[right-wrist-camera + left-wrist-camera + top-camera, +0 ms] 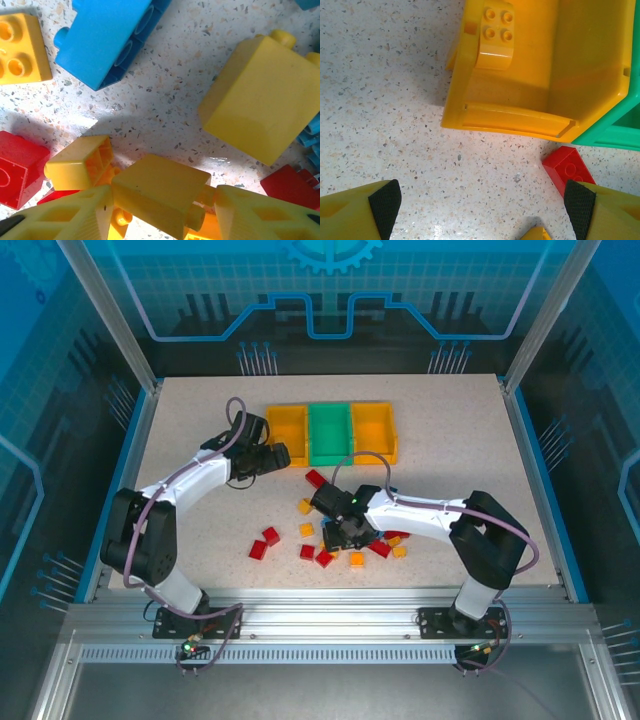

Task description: Sort the legos into containers by color

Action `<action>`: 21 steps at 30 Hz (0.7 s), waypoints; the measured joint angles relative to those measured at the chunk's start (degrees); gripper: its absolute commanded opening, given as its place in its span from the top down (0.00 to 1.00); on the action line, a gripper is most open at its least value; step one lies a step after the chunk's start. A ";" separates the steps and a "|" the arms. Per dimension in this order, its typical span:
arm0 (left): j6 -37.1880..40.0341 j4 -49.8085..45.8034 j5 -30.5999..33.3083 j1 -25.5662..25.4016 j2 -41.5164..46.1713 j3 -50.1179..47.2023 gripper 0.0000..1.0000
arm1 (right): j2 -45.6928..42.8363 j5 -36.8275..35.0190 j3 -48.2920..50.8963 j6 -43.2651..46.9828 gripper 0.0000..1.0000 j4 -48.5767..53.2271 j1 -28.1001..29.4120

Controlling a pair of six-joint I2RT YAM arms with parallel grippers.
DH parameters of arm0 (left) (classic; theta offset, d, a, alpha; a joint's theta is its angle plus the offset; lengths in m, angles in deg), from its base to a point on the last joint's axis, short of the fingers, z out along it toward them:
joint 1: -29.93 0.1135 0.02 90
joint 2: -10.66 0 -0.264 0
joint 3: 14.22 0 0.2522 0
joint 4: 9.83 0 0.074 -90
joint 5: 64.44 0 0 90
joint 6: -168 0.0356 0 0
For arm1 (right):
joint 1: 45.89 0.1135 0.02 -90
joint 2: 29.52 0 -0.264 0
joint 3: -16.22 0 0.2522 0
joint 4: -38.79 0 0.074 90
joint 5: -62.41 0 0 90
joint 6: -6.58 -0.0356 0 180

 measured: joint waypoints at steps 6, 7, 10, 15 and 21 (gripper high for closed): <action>-0.37 0.17 0.00 0.00 0.42 -0.44 0.11 | -0.15 -0.76 0.09 0.04 0.45 0.07 -0.15; -0.37 0.22 0.00 0.00 0.42 -0.57 0.11 | -0.28 -0.81 0.24 0.15 0.46 0.07 -0.20; -0.39 0.22 0.00 0.00 0.42 -0.85 0.11 | -0.70 -0.92 0.68 0.26 0.46 0.09 -0.52; -0.39 0.22 0.00 0.00 0.61 -0.94 0.11 | -0.81 -0.96 0.81 0.44 0.49 0.00 -0.70; -0.42 0.26 0.02 0.00 1.16 -1.01 0.11 | -1.68 -0.94 1.79 0.44 0.46 -0.59 -1.42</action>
